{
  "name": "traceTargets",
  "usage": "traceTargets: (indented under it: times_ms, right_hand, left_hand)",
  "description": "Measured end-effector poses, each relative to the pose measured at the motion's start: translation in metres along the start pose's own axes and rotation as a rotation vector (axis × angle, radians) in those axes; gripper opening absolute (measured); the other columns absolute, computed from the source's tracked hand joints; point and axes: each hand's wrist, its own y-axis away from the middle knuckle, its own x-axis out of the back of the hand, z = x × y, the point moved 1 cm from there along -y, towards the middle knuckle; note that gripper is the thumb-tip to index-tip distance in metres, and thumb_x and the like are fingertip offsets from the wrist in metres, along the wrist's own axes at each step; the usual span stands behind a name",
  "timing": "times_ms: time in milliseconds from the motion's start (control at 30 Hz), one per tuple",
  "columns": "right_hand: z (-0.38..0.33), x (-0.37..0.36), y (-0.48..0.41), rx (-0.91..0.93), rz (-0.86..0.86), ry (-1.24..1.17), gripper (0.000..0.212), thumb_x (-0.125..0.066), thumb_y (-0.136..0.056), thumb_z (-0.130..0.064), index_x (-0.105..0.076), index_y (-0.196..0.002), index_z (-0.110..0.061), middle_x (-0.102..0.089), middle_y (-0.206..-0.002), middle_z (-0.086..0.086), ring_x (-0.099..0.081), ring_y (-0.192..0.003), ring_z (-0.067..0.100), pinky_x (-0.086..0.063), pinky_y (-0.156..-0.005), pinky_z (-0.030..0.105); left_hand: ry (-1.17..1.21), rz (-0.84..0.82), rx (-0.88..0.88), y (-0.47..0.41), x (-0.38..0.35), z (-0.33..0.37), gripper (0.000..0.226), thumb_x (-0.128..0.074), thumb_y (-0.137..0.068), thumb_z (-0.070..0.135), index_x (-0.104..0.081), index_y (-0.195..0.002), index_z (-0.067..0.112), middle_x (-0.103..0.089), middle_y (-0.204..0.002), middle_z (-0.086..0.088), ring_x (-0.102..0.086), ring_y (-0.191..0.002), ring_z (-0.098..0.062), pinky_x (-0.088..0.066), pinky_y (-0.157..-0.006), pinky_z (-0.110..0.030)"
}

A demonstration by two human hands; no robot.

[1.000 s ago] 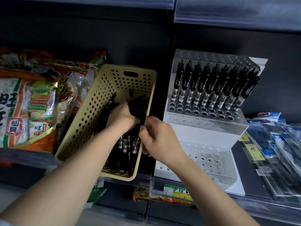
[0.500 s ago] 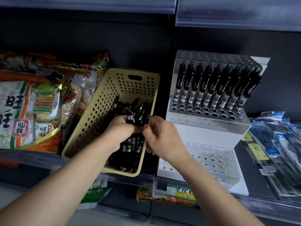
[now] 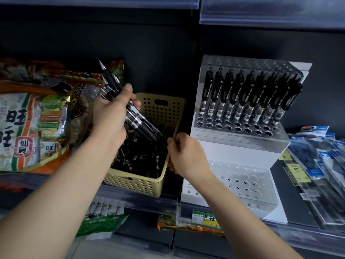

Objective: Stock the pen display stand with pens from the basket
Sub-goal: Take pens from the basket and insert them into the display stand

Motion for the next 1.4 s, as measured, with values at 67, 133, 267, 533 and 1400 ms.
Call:
traceTargets:
  times_ms: [67,133,267,533,1400]
  right_hand:
    - [0.0,0.001,0.002,-0.017,-0.018,0.019,0.032,-0.044,-0.095,-0.038,-0.047,-0.076,-0.014,-0.065,-0.068,0.013,-0.063,-0.063,0.036,-0.055,-0.06,0.049]
    - [-0.003,0.005,0.005,-0.03,-0.044,0.035,0.033,-0.044,-0.095,-0.042,-0.049,-0.078,-0.014,-0.066,-0.069,0.012,-0.064,-0.064,0.035,-0.055,-0.061,0.048]
    - [-0.013,0.013,0.016,0.006,-0.059,0.175,0.034,-0.044,-0.096,-0.042,-0.052,-0.1,-0.01,-0.067,-0.085,0.012,-0.063,-0.081,0.036,-0.049,-0.067,0.036]
    - [-0.029,0.015,0.032,0.235,0.036,0.327,0.029,-0.042,-0.098,-0.037,-0.043,-0.118,-0.015,-0.065,-0.08,0.004,-0.062,-0.078,0.032,-0.039,-0.056,0.034]
    - [-0.057,0.085,0.06,-0.017,0.107,-0.823,0.04,-0.047,-0.091,-0.051,-0.072,-0.086,-0.02,-0.073,-0.082,-0.005,-0.068,-0.074,0.008,-0.049,-0.063,0.025]
  left_hand:
    - [0.097,0.012,-0.004,0.002,-0.002,0.007,0.029,-0.068,-0.086,0.018,-0.057,-0.106,0.001,-0.063,-0.07,-0.001,-0.061,-0.059,-0.018,-0.055,-0.071,-0.036]
    - [0.171,0.021,0.004,0.003,-0.003,0.013,0.031,-0.067,-0.088,0.016,-0.054,-0.112,0.002,-0.06,-0.072,-0.003,-0.06,-0.057,-0.017,-0.055,-0.06,-0.031]
    - [0.215,0.062,-0.043,0.004,-0.002,0.025,0.016,-0.066,-0.088,0.013,-0.053,-0.095,0.006,-0.06,-0.067,-0.002,-0.06,-0.055,-0.016,-0.054,-0.062,-0.033]
    - [-0.015,-0.055,-0.294,0.004,-0.006,0.05,0.01,-0.064,-0.088,0.012,-0.055,-0.088,0.017,-0.063,-0.074,0.0,-0.063,-0.064,-0.012,-0.054,-0.078,-0.04]
    - [-0.082,-0.479,0.085,0.14,-0.038,-0.027,0.004,-0.068,-0.084,0.013,-0.069,-0.082,0.016,-0.07,-0.076,-0.011,-0.065,-0.071,-0.019,-0.051,-0.065,-0.037]
